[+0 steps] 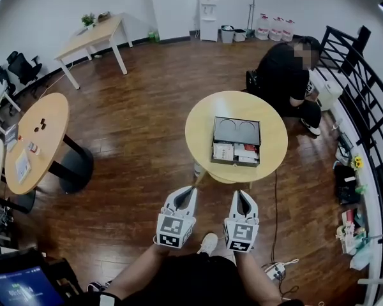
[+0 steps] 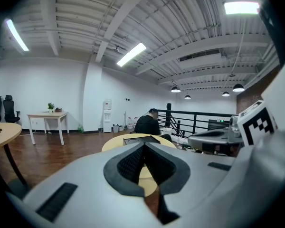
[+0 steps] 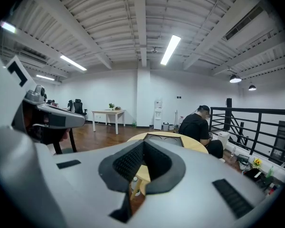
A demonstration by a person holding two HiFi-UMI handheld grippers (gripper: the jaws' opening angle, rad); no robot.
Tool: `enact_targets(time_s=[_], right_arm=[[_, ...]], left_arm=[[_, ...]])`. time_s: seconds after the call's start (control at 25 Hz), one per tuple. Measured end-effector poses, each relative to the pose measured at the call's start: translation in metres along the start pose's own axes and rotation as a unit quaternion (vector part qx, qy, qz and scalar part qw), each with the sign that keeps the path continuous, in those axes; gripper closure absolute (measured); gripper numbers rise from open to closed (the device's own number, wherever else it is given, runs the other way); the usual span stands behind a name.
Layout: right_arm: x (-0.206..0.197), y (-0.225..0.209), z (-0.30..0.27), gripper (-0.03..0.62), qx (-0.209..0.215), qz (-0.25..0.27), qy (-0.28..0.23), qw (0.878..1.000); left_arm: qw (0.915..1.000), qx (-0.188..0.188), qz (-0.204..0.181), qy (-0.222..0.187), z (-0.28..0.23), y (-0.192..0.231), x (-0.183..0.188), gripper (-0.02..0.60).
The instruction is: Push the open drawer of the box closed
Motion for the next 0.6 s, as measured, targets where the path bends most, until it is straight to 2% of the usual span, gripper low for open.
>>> enact_targets(time_s=[0.32, 0.6], right_arm=[[-0.021, -0.021, -0.036, 0.589, 0.023, -0.050, 0.022, 0.998], [-0.028, -0.035, -0.045, 0.589, 0.033, -0.035, 0.035, 0.998]], left_arm=[[0.9987, 0.046, 0.010, 0.019, -0.043, 0.011, -0.001, 0.581], [0.9983, 0.056, 0.008, 0.013, -0.058, 0.016, 0.001, 0.581]])
Point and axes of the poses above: the fingertips, and each gripper's own axes: z backward along the fingers, y to its left, x out of its top, the point moved 5 cm from there along z, backward along the fingers, and after that the axes turned 6 degrees about z, right-handed, at the moved point
